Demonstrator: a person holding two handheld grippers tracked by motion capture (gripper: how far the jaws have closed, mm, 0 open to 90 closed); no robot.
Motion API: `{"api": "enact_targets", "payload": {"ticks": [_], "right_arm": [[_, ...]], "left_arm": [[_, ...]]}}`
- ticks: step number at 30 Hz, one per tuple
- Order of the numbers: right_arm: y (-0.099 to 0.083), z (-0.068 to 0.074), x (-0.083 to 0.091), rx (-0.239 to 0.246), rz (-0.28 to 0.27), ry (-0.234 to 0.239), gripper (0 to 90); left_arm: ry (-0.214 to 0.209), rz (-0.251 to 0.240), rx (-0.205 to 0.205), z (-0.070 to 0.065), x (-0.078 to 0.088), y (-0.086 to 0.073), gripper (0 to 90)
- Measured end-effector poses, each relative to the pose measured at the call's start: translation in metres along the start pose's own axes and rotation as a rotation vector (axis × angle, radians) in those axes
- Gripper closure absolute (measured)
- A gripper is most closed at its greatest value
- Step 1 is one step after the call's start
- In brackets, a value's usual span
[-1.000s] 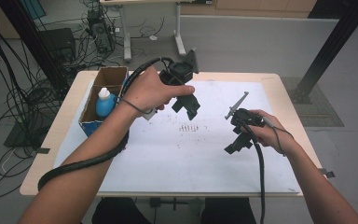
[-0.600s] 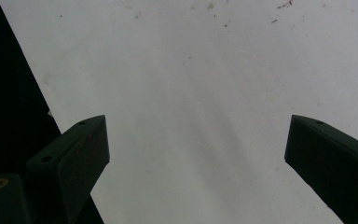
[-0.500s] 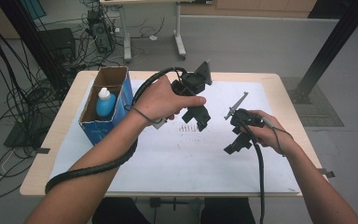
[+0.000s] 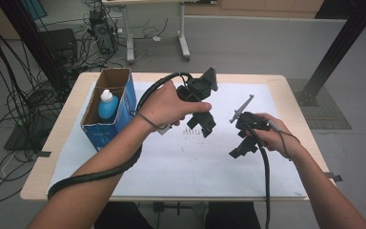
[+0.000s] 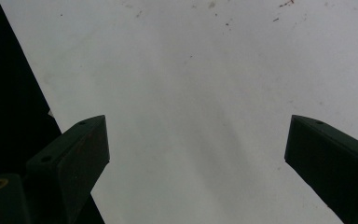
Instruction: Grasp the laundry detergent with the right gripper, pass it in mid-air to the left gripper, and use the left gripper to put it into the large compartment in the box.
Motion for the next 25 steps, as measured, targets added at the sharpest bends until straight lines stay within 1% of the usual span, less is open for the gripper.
{"api": "enact_targets", "payload": {"ticks": [9,16,21,25], "right_arm": [[0.0001,0.0005,-0.0004,-0.005,0.003,0.003,6.0],[0.0006,0.0015,-0.0004,-0.004,0.003,0.0,5.9],[0.0007,0.0026,-0.0009,-0.005,0.005,0.002,5.8],[0.0008,0.004,-0.0014,-0.005,0.001,0.005,5.8]], "left_arm": [[0.005,0.008,-0.001,0.0009,-0.0007,-0.0023,8.4],[0.001,0.002,0.0,-0.0002,0.0008,-0.0032,8.4],[-0.002,0.004,-0.009,-0.0026,0.0006,-0.0046,8.4],[-0.002,0.0,-0.008,-0.0035,0.0008,-0.0052,8.4]]}}
Point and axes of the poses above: each handheld gripper's, and its own axes: x roughly backward along the jaws, y roughly out of its top, z roughly to its left, the point moved 7 cm from there along -x, roughly forward along the jaws, and after that the axes turned 11 degrees about z, right-handed, at the moved point
